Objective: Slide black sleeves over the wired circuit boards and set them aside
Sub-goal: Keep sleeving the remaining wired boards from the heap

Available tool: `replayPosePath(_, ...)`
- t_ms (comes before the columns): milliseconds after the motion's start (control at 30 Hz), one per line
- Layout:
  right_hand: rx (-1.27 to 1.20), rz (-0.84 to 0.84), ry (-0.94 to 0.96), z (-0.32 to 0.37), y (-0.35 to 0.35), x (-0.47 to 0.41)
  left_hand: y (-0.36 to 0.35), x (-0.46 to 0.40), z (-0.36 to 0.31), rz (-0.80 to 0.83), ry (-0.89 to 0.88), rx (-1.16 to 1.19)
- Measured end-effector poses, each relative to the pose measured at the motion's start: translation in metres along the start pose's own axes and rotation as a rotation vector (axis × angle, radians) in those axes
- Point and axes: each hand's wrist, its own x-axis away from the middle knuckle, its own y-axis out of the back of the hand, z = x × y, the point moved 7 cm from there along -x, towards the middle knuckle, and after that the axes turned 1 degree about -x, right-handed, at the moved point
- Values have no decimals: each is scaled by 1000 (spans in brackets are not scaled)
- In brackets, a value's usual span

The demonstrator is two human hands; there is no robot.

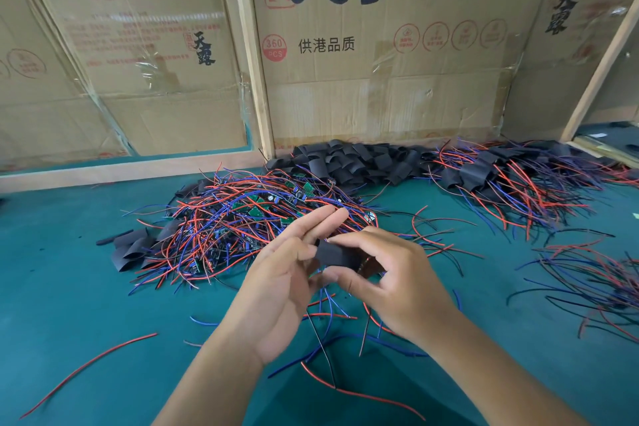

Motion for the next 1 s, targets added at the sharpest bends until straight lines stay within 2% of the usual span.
replayPosePath(200, 113, 4, 70, 6, -6, 3, 9, -3, 12, -23, 173, 169)
replayPosePath(600, 116, -69, 86, 7, -6, 7, 19, -1, 12, -114, 234, 339)
replayPosePath(867, 182, -76, 130, 7, -6, 8, 28, 8, 12, -179, 349, 231)
replayPosePath(1000, 201, -84, 130, 4, -2, 7, 24, 9, 9, -165, 321, 211)
